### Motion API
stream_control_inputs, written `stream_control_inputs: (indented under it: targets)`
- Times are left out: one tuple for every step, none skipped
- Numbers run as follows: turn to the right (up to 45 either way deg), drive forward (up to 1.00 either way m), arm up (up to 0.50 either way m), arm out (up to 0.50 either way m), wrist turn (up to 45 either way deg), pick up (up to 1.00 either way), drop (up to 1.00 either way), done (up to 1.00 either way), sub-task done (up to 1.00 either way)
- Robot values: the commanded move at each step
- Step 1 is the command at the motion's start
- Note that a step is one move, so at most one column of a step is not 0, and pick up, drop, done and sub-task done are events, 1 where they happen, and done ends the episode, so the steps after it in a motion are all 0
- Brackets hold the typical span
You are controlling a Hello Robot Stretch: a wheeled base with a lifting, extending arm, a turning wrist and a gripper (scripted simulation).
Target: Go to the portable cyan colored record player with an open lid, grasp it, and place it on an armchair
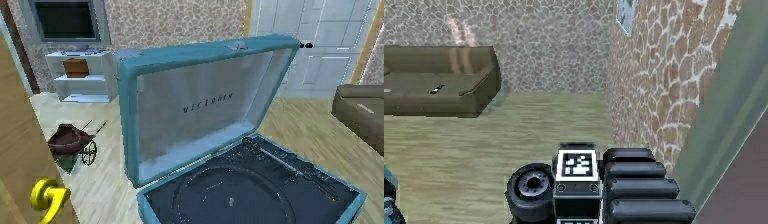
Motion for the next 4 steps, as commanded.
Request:
stream_control_inputs:
  targets:
    - [0.0,0.60,0.00,0.00,0.0,0.00,0.00,0.00,0.00]
    - [-21.0,0.00,0.00,0.00,0.0,0.00,0.00,0.00,0.00]
    - [0.0,0.60,0.00,0.00,0.0,0.00,0.00,0.00,0.00]
    - [-45.0,0.00,0.00,0.00,0.0,0.00,0.00,0.00,0.00]
